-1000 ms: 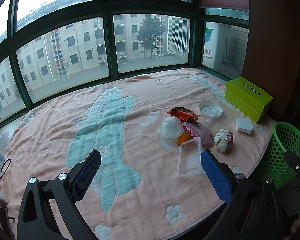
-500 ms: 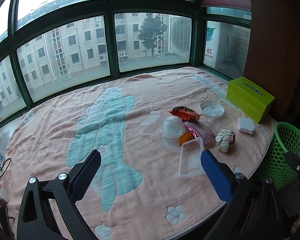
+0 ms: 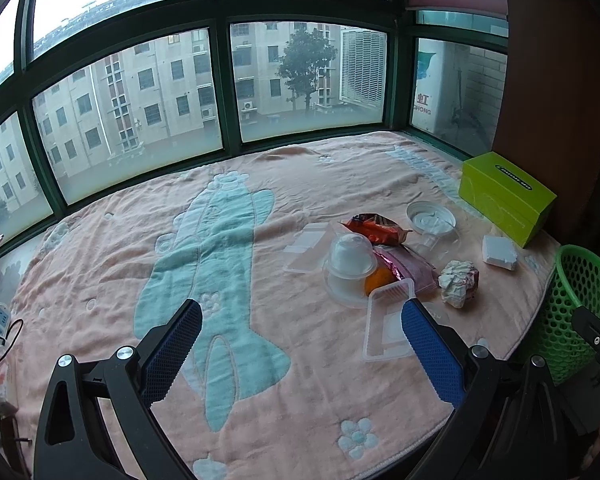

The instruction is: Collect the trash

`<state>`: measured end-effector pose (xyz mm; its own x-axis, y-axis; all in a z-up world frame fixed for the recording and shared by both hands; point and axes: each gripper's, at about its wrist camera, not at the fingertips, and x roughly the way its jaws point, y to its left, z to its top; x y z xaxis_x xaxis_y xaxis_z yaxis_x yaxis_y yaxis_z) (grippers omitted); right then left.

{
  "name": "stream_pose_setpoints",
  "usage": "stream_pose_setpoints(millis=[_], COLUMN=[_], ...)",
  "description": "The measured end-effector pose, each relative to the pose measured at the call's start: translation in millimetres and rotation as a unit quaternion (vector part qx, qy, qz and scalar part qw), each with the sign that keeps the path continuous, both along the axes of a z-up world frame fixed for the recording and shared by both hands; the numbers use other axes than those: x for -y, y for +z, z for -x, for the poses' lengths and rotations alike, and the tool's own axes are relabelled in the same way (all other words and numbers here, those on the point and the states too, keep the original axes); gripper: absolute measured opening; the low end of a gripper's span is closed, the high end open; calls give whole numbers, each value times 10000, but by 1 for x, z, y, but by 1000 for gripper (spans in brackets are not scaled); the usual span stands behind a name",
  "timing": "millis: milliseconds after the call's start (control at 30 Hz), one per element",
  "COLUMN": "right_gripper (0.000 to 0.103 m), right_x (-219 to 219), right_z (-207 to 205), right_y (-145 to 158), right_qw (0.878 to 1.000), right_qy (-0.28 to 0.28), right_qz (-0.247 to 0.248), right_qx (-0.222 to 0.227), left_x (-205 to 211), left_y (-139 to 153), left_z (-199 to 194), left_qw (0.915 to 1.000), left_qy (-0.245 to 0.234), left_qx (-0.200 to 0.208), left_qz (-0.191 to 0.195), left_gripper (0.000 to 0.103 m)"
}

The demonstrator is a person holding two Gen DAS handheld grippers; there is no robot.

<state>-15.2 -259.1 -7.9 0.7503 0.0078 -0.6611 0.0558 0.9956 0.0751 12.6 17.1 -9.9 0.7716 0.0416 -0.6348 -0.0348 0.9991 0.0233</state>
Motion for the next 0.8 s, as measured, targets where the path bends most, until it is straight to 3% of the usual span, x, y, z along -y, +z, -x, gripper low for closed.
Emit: stream_pose_setpoints(millis=[800], right_gripper=[97], right_x=[-20], right_z=[-75], right_y=[-34], right_qw=[9956], right_qy=[848], right_qz=[-100], right_qx=[-389], left_x=[-23], left_y=[-17], left_z=[-36], left_qw=[9986], left_qy=[347], left_qx=[-403], left_qz=[-11], left_gripper=[97])
